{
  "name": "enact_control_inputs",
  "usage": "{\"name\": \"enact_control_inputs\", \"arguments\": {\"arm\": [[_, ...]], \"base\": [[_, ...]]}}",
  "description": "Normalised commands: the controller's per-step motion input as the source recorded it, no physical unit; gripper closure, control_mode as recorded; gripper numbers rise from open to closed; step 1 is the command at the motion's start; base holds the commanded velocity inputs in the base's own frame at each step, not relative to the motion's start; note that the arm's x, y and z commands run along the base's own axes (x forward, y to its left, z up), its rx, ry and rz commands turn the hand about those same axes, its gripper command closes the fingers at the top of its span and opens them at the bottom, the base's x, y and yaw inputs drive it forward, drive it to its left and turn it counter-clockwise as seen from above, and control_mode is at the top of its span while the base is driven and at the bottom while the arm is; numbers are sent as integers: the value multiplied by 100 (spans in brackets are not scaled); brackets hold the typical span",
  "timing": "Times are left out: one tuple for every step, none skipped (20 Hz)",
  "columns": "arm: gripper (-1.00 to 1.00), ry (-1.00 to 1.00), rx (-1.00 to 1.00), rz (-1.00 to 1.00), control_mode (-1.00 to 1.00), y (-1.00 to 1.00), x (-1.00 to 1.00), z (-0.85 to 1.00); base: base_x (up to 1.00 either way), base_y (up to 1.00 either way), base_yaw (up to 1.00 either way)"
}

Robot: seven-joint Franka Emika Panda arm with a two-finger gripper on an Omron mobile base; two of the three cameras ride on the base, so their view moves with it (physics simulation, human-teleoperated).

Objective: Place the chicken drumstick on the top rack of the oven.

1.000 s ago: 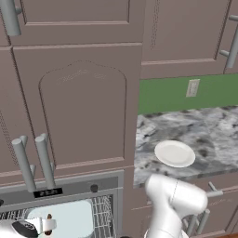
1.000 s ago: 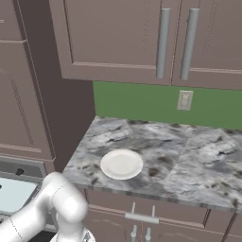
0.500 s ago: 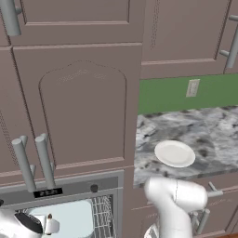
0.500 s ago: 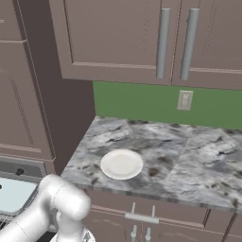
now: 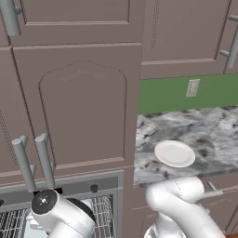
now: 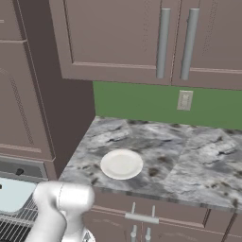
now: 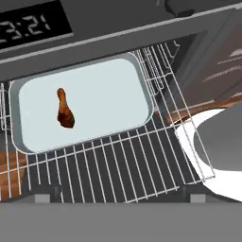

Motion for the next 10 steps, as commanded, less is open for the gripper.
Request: {"name": "enact_control_inputs", "arguments": {"arm": [[-100, -8, 25, 0, -100, -51, -73, 91], [-100, -8, 23, 1, -100, -41, -69, 96], [-100, -4, 22, 1, -100, -44, -57, 100], [-100, -1, 20, 2, -100, -48, -46, 100], [-100, 0, 20, 2, -100, -54, -40, 100], [-100, 0, 18, 1, -100, -54, -36, 96], [-100, 0, 13, 1, -100, -50, -31, 98], [-100, 0, 9, 3, -100, -49, -29, 89], [-100, 0, 5, 4, -100, -47, -26, 86], [-100, 0, 3, 4, -100, -44, -21, 83]], "base": [[0, 0, 0], [0, 0, 0], [0, 0, 0], [0, 0, 0], [0, 0, 0], [0, 0, 0], [0, 0, 0], [0, 0, 0], [0, 0, 0], [0, 0, 0]]}}
